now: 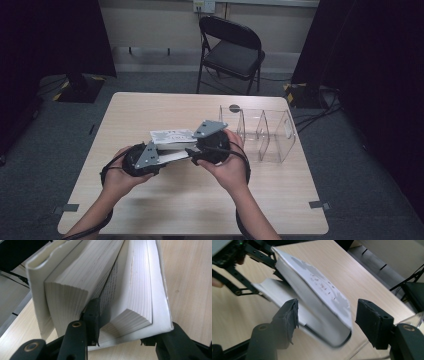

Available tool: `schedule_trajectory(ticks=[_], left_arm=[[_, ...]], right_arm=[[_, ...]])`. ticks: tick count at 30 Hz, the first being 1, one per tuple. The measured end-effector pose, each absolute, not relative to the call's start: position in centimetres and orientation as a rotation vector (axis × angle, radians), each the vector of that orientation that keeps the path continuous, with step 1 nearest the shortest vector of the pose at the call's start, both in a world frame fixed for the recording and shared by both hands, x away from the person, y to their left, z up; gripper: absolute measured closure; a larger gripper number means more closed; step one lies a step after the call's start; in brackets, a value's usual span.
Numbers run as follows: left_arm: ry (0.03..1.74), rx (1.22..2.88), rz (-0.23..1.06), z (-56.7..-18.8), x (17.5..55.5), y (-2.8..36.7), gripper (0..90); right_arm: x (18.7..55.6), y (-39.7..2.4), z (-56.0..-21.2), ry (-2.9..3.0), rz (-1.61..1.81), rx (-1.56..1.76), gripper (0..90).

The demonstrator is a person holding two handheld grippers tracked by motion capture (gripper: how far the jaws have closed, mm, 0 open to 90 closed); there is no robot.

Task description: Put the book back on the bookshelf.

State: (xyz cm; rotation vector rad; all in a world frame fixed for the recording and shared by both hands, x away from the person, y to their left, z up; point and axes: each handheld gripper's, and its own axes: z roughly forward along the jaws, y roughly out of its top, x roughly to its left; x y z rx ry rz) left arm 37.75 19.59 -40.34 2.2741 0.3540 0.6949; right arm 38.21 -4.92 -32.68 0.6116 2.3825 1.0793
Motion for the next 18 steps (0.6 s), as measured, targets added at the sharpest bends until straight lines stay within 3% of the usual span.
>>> schedule_trajectory(ticks=[7,18], left_arm=[[0.41,2.273,0.676,-39.5,38.3,19.2,60.7],[0.497,2.217,0.61,-38.1,38.0,17.5,65.5]], right_arm=[[37.3,-6.9,-36.0,2.431,1.086,0.741,29.4],[36.7,-10.6,-44.1,2.495,1.03,0.901,28.2]])
